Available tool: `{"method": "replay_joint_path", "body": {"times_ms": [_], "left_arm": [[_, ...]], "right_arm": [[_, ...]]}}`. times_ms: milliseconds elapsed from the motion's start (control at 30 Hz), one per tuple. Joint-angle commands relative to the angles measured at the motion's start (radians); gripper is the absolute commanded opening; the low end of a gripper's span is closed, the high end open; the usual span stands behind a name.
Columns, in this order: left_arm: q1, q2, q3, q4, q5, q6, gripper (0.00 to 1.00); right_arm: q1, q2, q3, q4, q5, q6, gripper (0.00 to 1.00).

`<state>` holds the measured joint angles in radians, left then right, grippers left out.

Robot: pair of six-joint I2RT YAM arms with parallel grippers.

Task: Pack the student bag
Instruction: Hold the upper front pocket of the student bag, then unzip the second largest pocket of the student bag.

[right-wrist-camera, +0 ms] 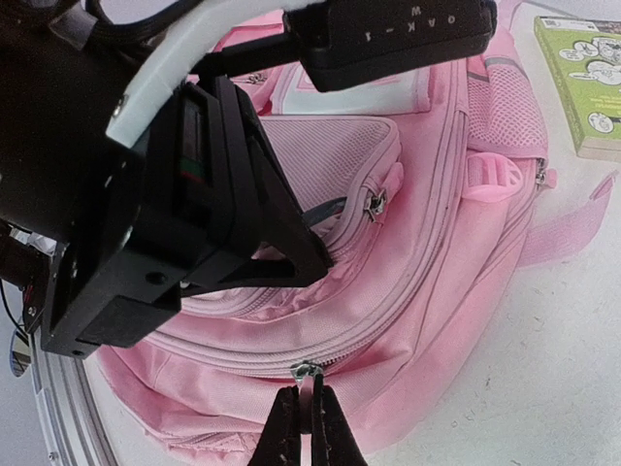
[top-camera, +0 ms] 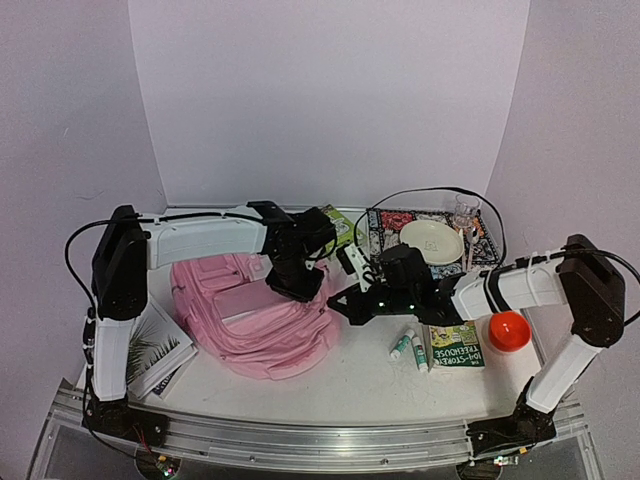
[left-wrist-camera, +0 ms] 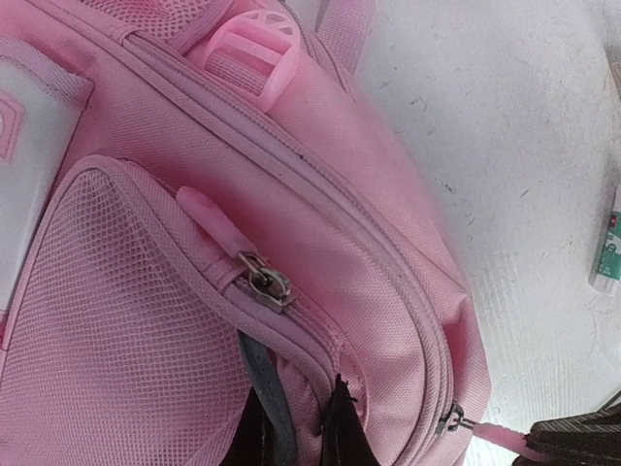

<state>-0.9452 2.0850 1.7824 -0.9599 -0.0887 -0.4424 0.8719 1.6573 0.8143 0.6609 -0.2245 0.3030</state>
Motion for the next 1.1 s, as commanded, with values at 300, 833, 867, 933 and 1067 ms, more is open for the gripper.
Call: {"method": "replay_joint_path", "body": {"times_ms": [300,833,867,933,1067], "left_arm": [[0.098,0.042,0.167,0.095,0.203,-0.091,0.0],[0.217,-0.15,-0.074,0.497,0.45,-0.346,0.0],[0.223,-0.164,-0.086,0.513,0.454,-0.36,0.0],[0.232,-0.181,-0.107,0.553,0.46,-0.389,0.0],[0.239,-0.205,-0.13,0.613,0.474,-0.436,0.0]], "right_arm": [[0.091,-0.122,-0.038,0.098,-0.071,0.072,0.0],[0.321,0.118,0.145,0.269,0.048,0.11,0.0],[0.327,0.134,0.161,0.28,0.058,0.11,0.0],[0.338,0.169,0.187,0.303,0.077,0.107,0.0],[0.349,0.239,0.246,0.326,0.093,0.106,0.0]]}}
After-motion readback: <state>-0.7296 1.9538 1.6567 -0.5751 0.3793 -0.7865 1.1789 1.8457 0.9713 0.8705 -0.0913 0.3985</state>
